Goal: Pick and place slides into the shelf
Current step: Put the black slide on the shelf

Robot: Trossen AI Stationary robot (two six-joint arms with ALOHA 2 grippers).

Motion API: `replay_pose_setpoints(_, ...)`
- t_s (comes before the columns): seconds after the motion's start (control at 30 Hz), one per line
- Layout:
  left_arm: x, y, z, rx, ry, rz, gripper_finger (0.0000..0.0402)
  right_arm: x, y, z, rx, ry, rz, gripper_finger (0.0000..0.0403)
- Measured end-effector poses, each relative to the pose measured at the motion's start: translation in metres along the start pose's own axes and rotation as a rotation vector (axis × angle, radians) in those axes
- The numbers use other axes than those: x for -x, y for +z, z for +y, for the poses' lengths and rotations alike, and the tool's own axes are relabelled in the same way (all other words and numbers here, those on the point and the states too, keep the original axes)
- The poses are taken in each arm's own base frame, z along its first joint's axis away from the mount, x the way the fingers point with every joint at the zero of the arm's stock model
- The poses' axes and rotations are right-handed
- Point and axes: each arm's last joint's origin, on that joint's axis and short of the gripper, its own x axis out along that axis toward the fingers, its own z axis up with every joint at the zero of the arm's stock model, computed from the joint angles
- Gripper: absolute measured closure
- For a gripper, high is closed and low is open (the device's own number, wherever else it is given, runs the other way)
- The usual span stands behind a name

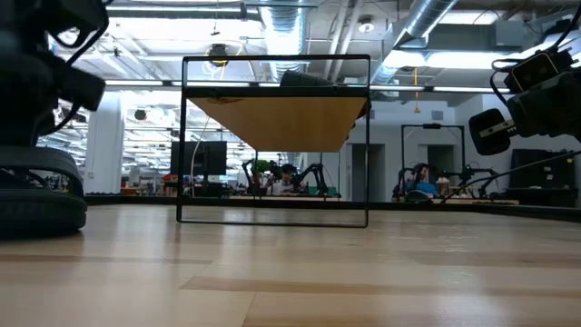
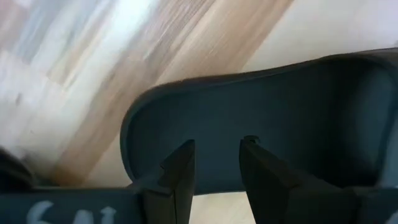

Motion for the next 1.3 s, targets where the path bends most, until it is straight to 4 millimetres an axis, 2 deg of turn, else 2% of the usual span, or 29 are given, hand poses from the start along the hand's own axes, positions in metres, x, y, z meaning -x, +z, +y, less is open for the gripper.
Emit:
replay_pose_setpoints(0.13,-0.009,-0.002,0.005,0.049,0.029,-0.009,0.0288,0.0,0.0,0.0,0.0,0.0,0.0,0.0403)
replay_pose_setpoints(0.6,-0.009,0.005,0.012,0.089,0.025,0.007,0.0288,0.0,0.0,0.0,0.0,-0.001,0.0,0.0403)
replay_pose_setpoints(0.77,-0.003,0.006,0.011,0.009,0.011,0.049,0.0288,0.0,0.0,0.0,0.0,0.0,0.0,0.0403)
replay_pose_setpoints(1.03,0.027,0.012,0.009,-0.186,0.161,-0.021,0.0288,0.0,0.0,0.0,0.0,0.0,0.0,0.0403)
replay_pose_setpoints(1.3,0.013,0.014,0.008,-0.227,0.223,0.048,0.0288,0.0,0.0,0.0,0.0,0.0,0.0,0.0403)
